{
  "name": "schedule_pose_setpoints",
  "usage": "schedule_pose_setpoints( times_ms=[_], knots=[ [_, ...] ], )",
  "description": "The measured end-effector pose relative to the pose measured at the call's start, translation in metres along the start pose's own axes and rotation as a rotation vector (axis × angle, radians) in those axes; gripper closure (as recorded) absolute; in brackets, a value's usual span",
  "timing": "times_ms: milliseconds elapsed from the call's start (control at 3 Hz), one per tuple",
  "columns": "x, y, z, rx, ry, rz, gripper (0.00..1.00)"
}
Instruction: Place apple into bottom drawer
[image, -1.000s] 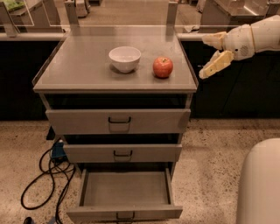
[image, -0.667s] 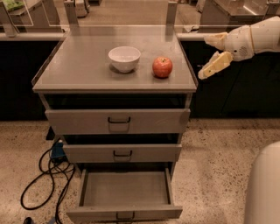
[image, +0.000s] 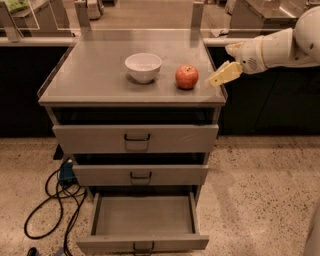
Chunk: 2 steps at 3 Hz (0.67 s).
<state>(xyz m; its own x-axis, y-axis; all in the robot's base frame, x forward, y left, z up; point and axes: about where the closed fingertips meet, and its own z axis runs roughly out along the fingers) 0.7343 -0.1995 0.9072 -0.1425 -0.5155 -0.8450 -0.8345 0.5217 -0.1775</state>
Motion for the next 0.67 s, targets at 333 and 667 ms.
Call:
schedule_pose_setpoints(
  times_ms=[333, 667],
  knots=[
    [-0.009, -0.014, 0.054, 0.051, -0.088, 0.109, 0.00],
    [-0.019, -0.016, 0.105, 0.019, -0.198, 0.179, 0.00]
  ],
)
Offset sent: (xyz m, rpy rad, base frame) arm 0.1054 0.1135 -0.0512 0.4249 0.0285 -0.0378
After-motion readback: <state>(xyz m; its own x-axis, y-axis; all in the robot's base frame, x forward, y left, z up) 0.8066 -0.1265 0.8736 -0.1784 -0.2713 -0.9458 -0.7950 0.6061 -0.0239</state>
